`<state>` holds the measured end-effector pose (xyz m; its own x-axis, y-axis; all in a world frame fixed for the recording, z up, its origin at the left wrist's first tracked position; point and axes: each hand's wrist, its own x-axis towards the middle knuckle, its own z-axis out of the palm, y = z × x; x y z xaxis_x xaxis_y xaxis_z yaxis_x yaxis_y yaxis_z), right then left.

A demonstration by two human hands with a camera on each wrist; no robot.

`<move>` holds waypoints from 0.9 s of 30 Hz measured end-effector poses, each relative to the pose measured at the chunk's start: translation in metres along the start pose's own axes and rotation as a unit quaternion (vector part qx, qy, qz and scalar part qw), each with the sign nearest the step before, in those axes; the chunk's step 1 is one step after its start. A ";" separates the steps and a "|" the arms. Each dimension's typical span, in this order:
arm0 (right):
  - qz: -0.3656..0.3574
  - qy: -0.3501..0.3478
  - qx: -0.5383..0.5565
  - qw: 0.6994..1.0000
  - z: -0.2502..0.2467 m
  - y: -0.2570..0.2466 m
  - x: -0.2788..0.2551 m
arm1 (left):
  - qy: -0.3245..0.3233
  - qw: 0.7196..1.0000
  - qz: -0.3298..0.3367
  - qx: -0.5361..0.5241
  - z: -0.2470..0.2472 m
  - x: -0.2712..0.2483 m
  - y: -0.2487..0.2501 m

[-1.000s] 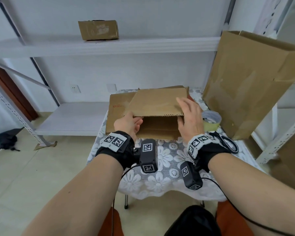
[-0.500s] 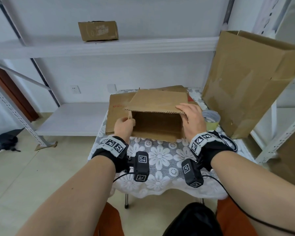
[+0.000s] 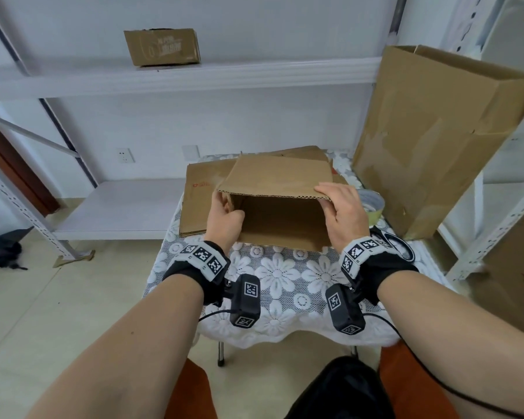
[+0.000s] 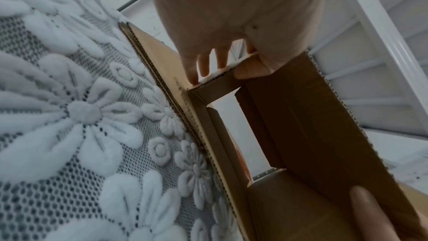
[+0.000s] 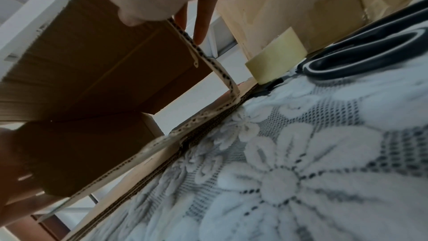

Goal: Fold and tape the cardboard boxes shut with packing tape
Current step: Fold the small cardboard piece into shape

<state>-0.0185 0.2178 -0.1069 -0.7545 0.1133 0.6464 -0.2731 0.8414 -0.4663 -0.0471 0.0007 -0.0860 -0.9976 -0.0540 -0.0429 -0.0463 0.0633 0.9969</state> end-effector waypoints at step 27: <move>0.076 -0.004 0.000 0.997 -0.007 0.010 -0.016 | 0.037 0.960 0.125 0.247 0.001 0.017 -0.029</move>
<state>-0.0051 0.2285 -0.1178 -0.7915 0.2348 0.5643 -0.1560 0.8151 -0.5579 -0.0626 -0.0009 -0.1153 -0.9751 -0.0449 0.2172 0.1577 0.5480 0.8215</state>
